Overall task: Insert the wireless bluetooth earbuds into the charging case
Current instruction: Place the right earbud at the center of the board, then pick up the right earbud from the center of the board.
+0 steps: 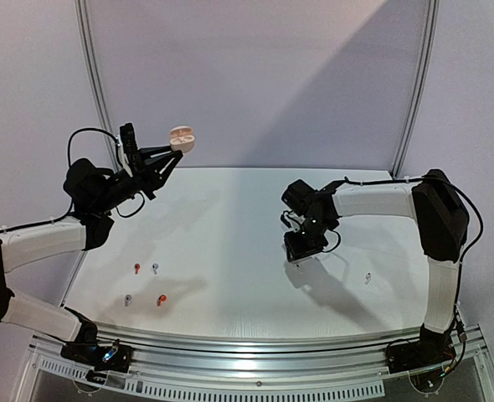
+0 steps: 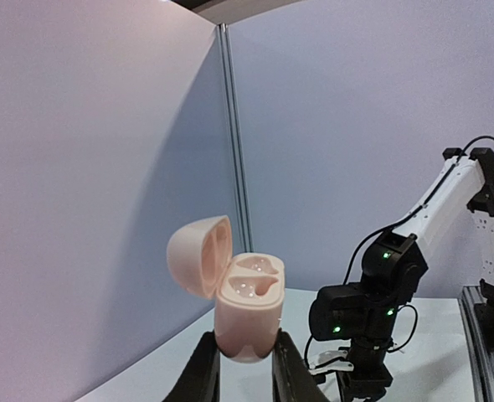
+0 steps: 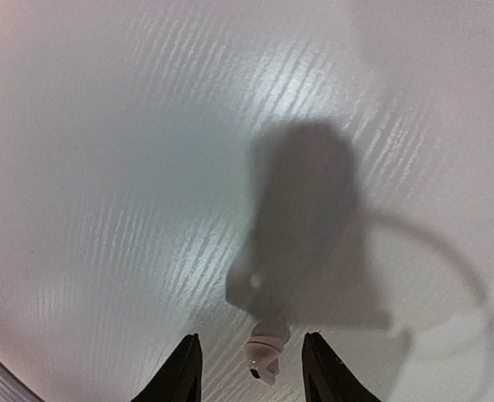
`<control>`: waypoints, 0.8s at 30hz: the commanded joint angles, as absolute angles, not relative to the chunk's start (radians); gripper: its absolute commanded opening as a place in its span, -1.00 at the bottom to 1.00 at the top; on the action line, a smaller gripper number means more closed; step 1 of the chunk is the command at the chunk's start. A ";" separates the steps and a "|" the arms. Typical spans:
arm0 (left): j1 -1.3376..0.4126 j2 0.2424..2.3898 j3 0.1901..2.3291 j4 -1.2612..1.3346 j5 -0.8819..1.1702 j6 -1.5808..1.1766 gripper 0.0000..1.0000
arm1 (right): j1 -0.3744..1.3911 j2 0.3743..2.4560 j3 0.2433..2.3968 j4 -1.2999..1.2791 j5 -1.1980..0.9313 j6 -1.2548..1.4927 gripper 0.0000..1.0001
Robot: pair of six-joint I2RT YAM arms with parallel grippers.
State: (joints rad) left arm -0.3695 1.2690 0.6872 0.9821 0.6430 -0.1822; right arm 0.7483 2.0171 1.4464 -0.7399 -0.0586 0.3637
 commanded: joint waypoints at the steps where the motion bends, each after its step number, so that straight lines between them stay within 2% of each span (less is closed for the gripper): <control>1: -0.359 1.269 0.694 0.965 0.652 -0.163 -1.00 | 0.724 2.018 1.460 -0.742 -0.227 0.282 -0.16; 14: -0.363 1.265 0.696 0.948 0.668 -0.154 -1.00 | 0.653 2.039 1.460 -0.767 -0.300 0.165 0.12; 17: -0.364 1.263 0.696 0.943 0.671 -0.148 -1.00 | 0.654 2.062 1.460 -0.778 -0.305 0.143 0.00; 22: -0.366 1.259 0.696 0.936 0.673 -0.143 -1.00 | 0.652 2.082 1.458 -0.771 -0.289 0.124 -0.39; 24: -0.367 1.258 0.695 0.936 0.675 -0.143 -1.00 | 0.652 2.087 1.462 -0.769 -0.290 0.123 -0.45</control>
State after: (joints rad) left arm -0.3698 1.2686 0.6872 0.9539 0.6662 -0.1570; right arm 0.6514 2.0602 1.4467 -0.7616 -0.2855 0.1452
